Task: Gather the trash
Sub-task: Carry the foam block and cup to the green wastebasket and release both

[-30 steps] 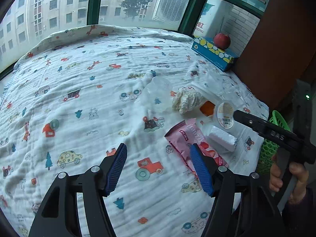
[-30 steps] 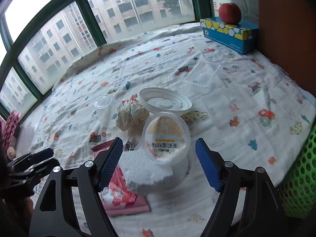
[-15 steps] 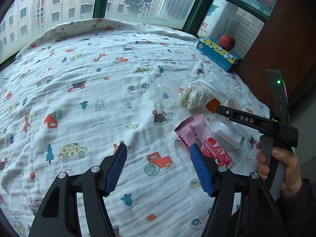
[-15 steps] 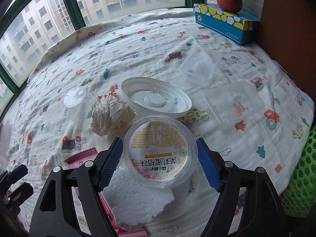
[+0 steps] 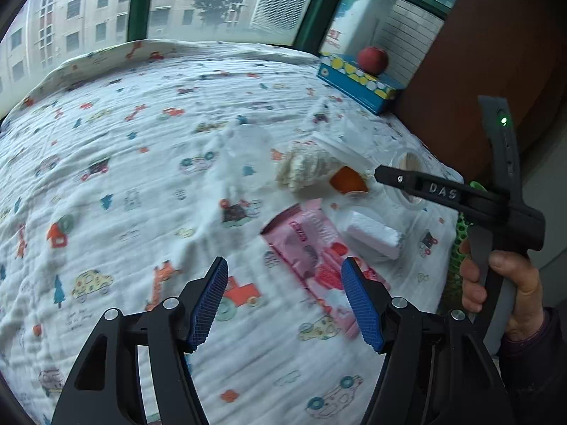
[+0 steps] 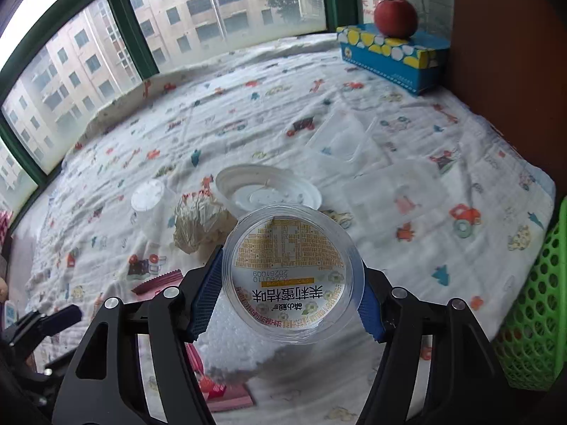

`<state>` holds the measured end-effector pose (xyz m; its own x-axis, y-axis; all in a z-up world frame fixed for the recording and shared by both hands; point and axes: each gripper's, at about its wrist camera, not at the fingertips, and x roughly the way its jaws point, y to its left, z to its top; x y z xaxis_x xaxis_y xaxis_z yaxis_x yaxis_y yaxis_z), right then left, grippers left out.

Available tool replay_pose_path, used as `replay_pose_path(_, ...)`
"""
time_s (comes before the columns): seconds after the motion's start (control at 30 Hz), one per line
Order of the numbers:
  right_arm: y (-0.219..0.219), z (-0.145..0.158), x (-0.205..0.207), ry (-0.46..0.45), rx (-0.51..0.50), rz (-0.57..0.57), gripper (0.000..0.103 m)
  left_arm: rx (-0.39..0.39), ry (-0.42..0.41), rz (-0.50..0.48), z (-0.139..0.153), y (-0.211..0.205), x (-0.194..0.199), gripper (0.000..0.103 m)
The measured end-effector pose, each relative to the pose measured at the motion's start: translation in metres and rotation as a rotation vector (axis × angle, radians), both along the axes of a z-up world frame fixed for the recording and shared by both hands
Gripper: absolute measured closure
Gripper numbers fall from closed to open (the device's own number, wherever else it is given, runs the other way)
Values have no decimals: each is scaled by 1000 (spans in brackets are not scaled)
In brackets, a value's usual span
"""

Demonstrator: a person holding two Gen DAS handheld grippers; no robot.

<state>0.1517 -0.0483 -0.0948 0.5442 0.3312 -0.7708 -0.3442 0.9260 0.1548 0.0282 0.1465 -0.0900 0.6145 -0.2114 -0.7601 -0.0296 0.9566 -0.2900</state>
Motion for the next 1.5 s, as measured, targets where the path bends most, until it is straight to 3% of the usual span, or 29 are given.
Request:
replay_pose_path(0.33, -62, 31, -21, -49, 65, -67, 37, 41, 1, -187, -4, -63, 31, 33)
replay_pose_path(0.43, -82, 36, -29, -54, 83, -91, 37, 63, 3, -219, -8, -79, 42, 27)
replay_pose_path(0.63, -119, 39, -42, -63, 84, -153, 37, 106, 0, -272, -15, -95, 59, 27)
replay_pose_path(0.83, -159, 40, -52, -71, 72, -231, 37, 112, 11, -285, -22, -97, 69, 29)
replay_pose_path(1.0, -191, 40, -58, -72, 69, -301, 37, 101, 18, -292, -27, -97, 72, 40)
replay_pose_path(1.17, -223, 38, -63, -71, 55, -368, 37, 103, 11, -284, -26, -98, 71, 41)
replay_pose_path(1.5, -273, 28, -65, -56, 37, -480, 37, 73, -86, -286, 19, -101, 61, 42)
